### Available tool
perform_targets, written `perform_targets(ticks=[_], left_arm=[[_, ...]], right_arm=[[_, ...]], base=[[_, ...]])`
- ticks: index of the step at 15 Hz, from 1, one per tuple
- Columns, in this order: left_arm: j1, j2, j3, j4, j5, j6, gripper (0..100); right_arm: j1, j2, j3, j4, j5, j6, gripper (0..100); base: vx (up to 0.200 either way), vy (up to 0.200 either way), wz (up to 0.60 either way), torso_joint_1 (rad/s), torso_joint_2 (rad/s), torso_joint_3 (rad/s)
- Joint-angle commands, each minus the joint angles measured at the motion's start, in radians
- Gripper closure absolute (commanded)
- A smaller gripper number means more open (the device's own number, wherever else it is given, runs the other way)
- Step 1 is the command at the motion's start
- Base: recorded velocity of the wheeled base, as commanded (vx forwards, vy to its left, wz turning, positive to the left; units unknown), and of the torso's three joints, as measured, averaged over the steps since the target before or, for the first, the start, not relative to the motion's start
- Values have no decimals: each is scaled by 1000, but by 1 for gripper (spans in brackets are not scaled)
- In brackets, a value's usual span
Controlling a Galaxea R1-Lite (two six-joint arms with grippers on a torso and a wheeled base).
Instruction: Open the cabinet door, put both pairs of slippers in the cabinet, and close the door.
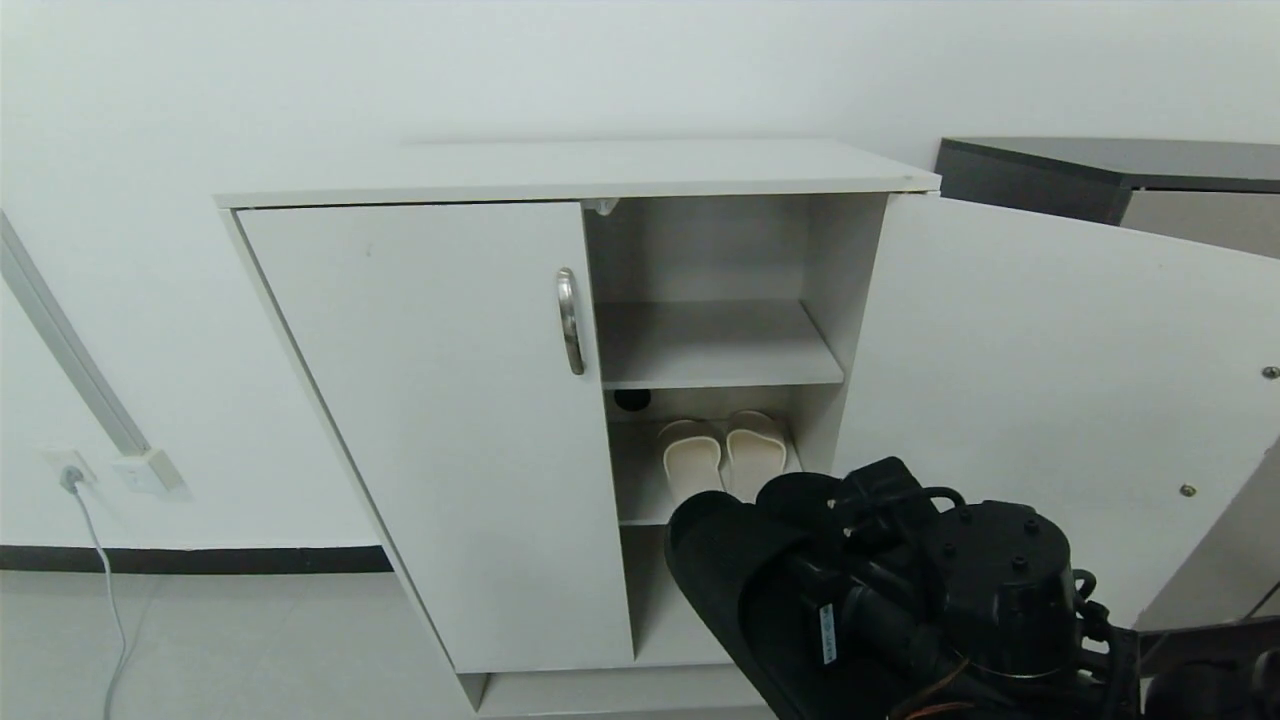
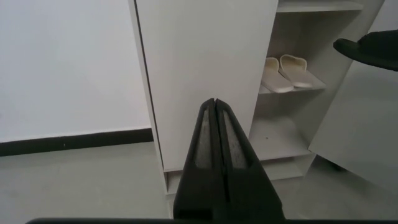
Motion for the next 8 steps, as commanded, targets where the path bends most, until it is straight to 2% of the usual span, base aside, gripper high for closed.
perform_targets(ticks=[1, 3, 4, 6, 7, 8], left_arm=[[1, 1, 0, 0, 0, 0, 100], [1, 1, 0, 0, -1, 0, 100], [1, 1, 0, 0, -1, 0, 100], [1, 1, 0, 0, -1, 2, 100], [1, 1, 0, 0, -1, 2, 100], [1, 1, 0, 0, -1, 2, 100]], right_arm=[[13, 132, -20, -104, -68, -28, 100], [36, 254, -169, -112, -255, -14, 100], [38, 281, -210, -92, -272, -3, 100], [38, 294, -348, 75, -355, 55, 100], [39, 279, -451, 229, -411, 109, 100], [43, 267, -517, 327, -444, 133, 100]], base=[[0, 0, 0, -7, 217, 134], [0, 0, 0, 2, 107, 54], [0, 0, 0, 0, 0, 0], [0, 0, 0, 0, 0, 0], [0, 0, 0, 0, 0, 0], [0, 0, 0, 0, 0, 0]])
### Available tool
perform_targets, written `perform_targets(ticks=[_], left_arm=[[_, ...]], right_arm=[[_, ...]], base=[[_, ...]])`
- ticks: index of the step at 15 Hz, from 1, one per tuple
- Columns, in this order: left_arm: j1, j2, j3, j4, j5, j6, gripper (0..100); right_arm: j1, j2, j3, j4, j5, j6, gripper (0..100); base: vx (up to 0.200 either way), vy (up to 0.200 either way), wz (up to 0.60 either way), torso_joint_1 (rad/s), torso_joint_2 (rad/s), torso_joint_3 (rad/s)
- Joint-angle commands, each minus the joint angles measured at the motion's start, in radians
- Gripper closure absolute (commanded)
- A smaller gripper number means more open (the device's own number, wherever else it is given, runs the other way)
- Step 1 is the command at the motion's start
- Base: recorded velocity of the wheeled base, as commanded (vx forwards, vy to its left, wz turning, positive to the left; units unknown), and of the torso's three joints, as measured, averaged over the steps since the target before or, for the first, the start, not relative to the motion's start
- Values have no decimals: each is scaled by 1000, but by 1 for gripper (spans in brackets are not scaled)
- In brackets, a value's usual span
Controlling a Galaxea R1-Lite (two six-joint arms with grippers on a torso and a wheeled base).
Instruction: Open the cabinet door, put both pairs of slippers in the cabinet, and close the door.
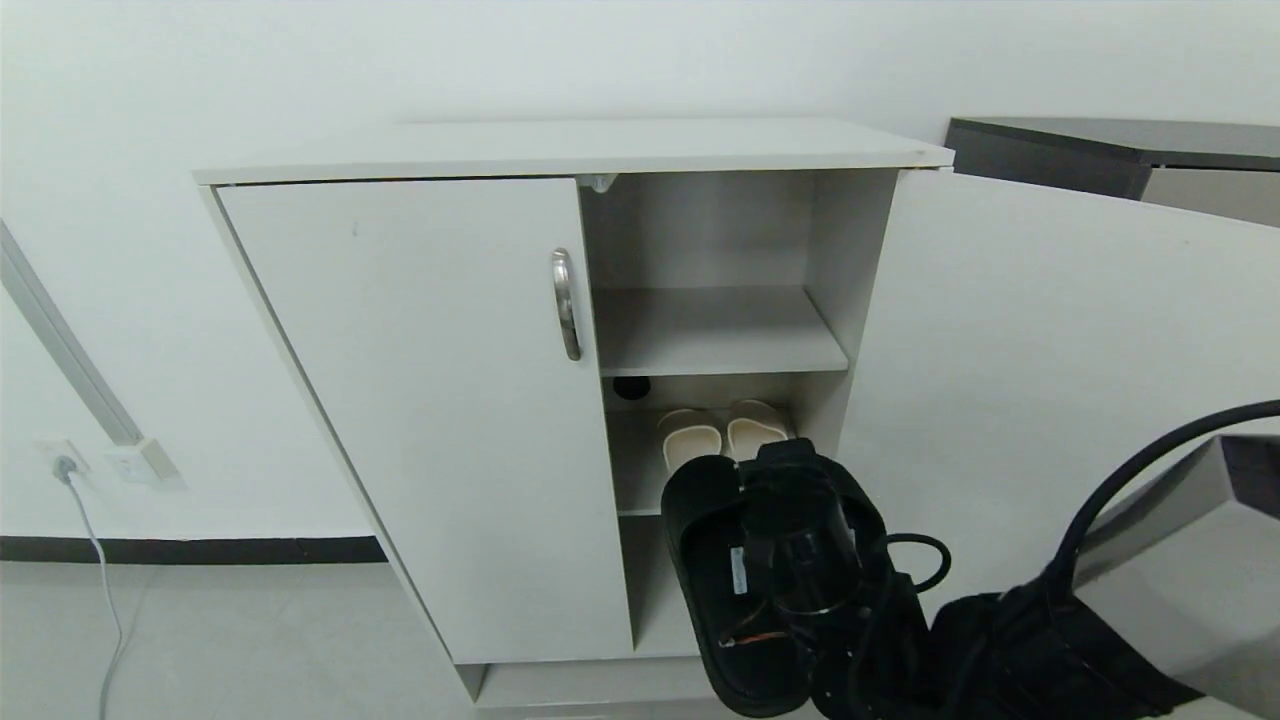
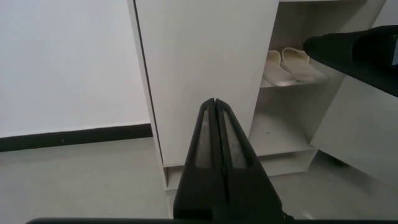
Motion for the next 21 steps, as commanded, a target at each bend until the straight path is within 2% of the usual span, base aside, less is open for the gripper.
perform_targets(ticks=[1, 3, 7, 11, 18, 21], left_arm=[[0, 1, 0, 0, 0, 0, 100], [0, 1, 0, 0, 0, 0, 100], [0, 1, 0, 0, 2, 0, 100], [0, 1, 0, 0, 2, 0, 100], [0, 1, 0, 0, 2, 0, 100], [0, 1, 0, 0, 2, 0, 100]], right_arm=[[7, -2, -202, 201, -72, 77, 100], [7, -25, -293, 337, -100, 112, 100], [13, -90, -397, 439, -120, 92, 100], [22, -93, -441, 446, -120, 44, 100], [24, -85, -443, 446, -118, 43, 100], [24, -71, -460, 446, -117, 41, 100]], base=[[0, 0, 0, 0, 0, 0], [0, 0, 0, 0, 0, 0], [0, 0, 0, 0, 0, 0], [0, 0, 0, 0, 0, 0], [0, 0, 0, 0, 0, 0], [200, 0, 0, -1, 4, 4]])
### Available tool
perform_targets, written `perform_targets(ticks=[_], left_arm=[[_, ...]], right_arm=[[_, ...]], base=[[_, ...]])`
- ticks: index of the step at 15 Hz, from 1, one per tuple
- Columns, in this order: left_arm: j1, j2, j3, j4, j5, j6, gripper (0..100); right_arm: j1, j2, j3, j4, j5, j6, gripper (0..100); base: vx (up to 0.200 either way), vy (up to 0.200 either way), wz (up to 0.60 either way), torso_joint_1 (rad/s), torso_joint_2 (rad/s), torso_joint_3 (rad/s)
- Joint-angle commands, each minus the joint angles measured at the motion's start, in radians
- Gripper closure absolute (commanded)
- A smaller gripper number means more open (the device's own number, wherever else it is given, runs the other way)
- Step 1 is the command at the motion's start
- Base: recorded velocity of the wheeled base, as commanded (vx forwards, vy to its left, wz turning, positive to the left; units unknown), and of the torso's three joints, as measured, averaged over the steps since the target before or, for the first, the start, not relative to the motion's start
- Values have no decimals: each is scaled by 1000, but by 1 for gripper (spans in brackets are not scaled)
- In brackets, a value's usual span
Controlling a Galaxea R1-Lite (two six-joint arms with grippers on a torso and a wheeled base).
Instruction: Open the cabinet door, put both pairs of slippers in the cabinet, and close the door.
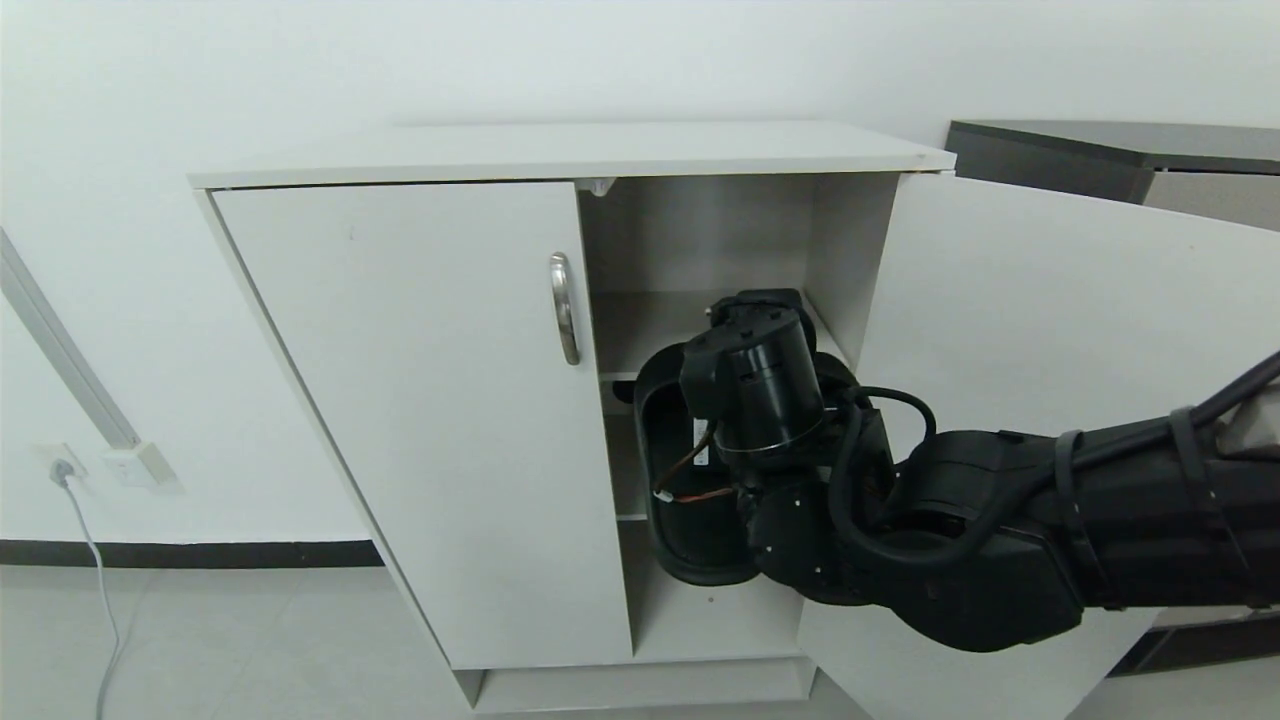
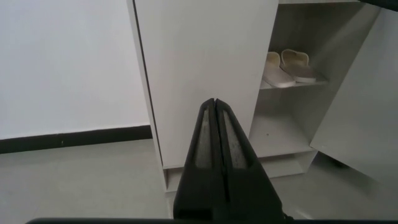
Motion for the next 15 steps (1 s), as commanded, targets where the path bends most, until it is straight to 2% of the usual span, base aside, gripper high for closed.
perform_targets(ticks=[1, 10, 15], left_arm=[[0, 1, 0, 0, 0, 0, 100], [0, 1, 0, 0, 0, 0, 100], [0, 1, 0, -2, 0, 0, 100]], right_arm=[[-2, 9, -7, 0, 0, 0, 100], [4, 15, -8, -1, -2, 0, 100], [-5, 33, -45, 2, 23, -40, 100]], base=[[200, 0, 0, -17, 2, 12], [200, 0, 0, 1, 2, 2], [0, 0, 0, 0, 0, 0]])
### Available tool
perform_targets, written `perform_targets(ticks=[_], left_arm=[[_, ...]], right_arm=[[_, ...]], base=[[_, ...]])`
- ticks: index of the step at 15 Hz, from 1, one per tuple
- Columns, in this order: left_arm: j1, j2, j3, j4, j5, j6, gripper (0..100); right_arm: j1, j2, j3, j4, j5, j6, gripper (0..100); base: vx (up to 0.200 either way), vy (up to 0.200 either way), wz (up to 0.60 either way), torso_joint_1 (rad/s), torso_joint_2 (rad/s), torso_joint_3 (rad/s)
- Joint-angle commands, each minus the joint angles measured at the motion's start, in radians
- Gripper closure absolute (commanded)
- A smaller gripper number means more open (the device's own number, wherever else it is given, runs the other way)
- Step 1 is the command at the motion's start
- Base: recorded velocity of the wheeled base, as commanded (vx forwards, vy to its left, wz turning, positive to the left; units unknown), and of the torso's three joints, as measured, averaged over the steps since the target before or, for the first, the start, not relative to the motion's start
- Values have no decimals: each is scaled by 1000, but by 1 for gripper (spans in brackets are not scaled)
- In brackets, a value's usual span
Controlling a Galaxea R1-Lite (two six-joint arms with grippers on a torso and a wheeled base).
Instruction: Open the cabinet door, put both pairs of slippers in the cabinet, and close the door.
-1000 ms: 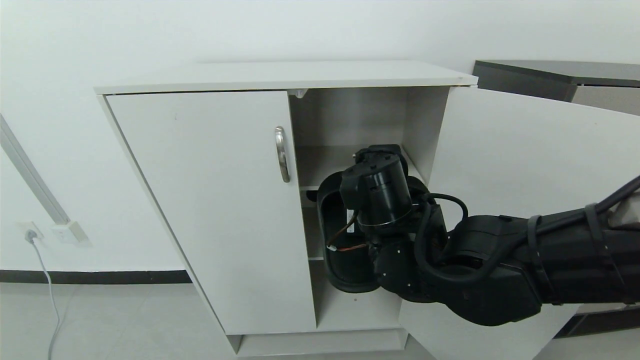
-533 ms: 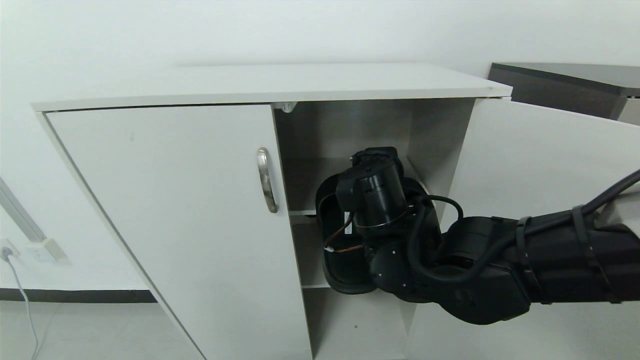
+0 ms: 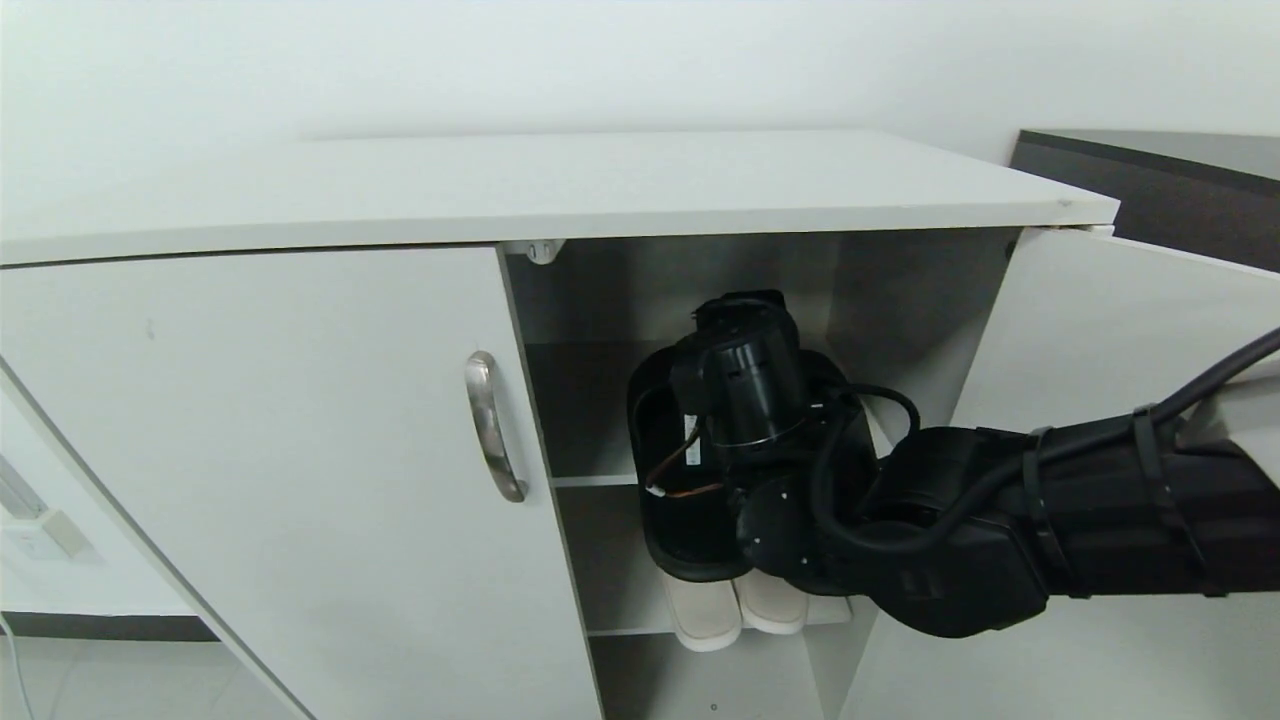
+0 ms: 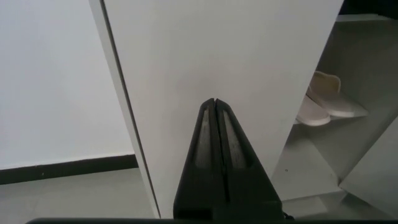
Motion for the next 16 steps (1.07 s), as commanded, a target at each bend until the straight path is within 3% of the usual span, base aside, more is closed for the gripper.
perform_targets(ticks=[1, 11, 16], left_arm=[[0, 1, 0, -1, 0, 0, 100], [0, 1, 0, -1, 2, -3, 100], [0, 1, 0, -1, 2, -3, 100]], right_arm=[[-12, 17, -47, 17, 12, -2, 100], [-101, 145, -334, 190, 38, -1, 100], [-117, 183, -372, 196, 53, -1, 100]], base=[[0, 0, 0, 0, 0, 0], [0, 0, 0, 0, 0, 0], [0, 0, 0, 0, 0, 0]])
